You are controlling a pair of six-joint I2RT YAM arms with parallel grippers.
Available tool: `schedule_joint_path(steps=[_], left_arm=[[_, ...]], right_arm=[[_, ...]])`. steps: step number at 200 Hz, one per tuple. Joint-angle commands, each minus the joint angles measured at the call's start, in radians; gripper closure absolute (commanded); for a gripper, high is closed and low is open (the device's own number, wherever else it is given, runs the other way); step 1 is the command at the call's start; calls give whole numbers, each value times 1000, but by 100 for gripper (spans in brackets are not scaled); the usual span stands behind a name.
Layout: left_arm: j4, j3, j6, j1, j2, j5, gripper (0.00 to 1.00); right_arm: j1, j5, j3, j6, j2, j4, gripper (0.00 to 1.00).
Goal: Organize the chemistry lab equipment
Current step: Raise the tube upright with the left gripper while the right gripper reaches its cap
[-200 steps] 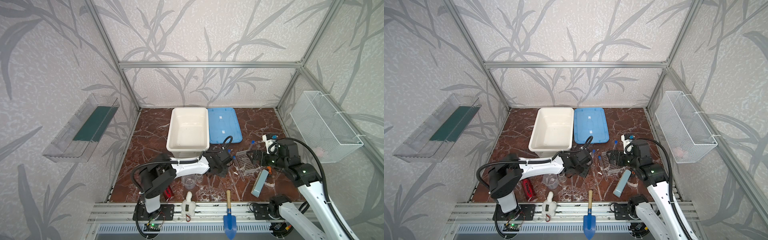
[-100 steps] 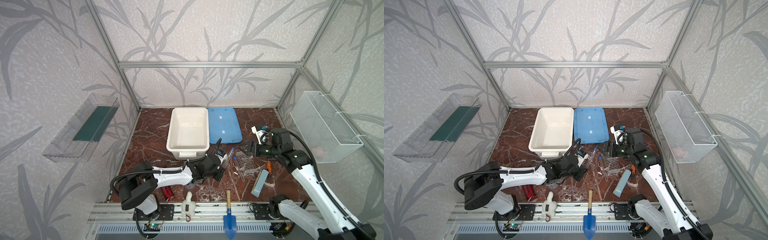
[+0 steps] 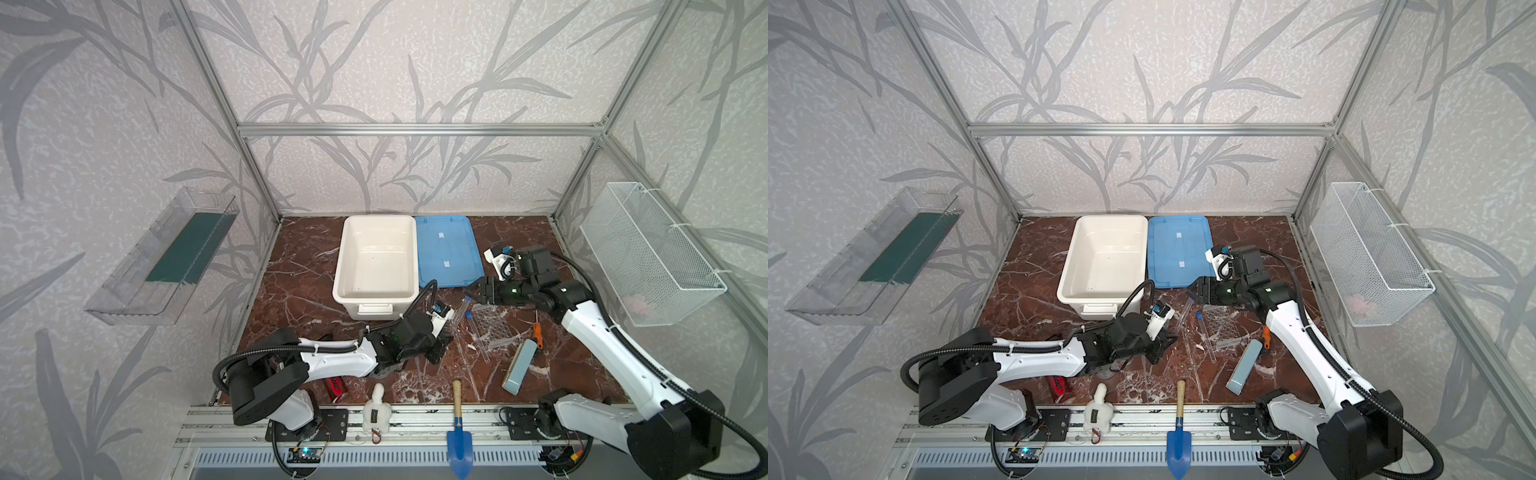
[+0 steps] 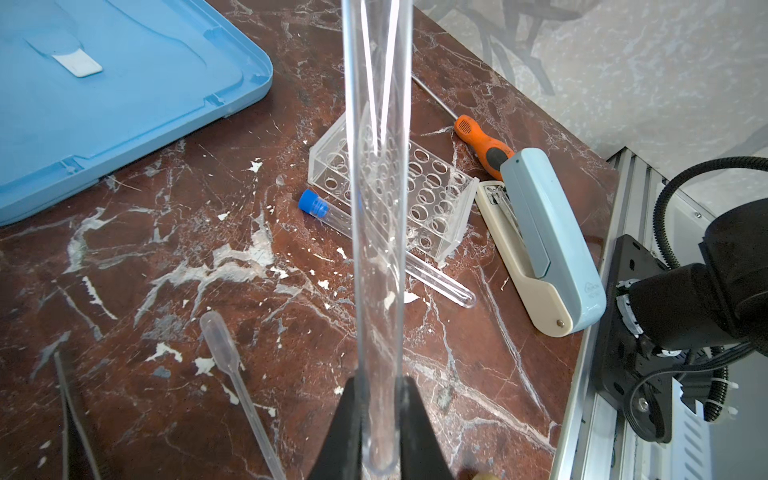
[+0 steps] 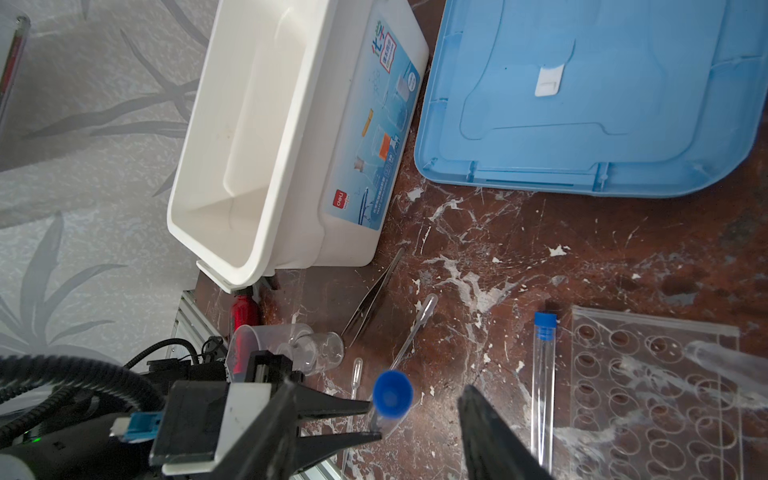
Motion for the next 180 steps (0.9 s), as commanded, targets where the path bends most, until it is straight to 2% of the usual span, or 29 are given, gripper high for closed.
schedule_joint_path(steps=[1, 72, 144, 160, 180], left_arm=[[53, -14, 24, -6, -34, 3, 87], [36, 8, 23, -6, -19, 0, 87], [43, 19, 14, -7, -7, -3, 87], [33, 27, 15, -8, -10, -6, 87], [24, 35, 19, -9, -10, -13, 87]], right_arm=[[7, -32, 15, 10, 24, 50, 43], [16, -58, 10, 3, 65, 32, 64], [15, -73, 0, -2, 73, 14, 67], [16, -62, -5, -2, 68, 9, 73], [15, -63, -17, 8, 58, 19, 72]])
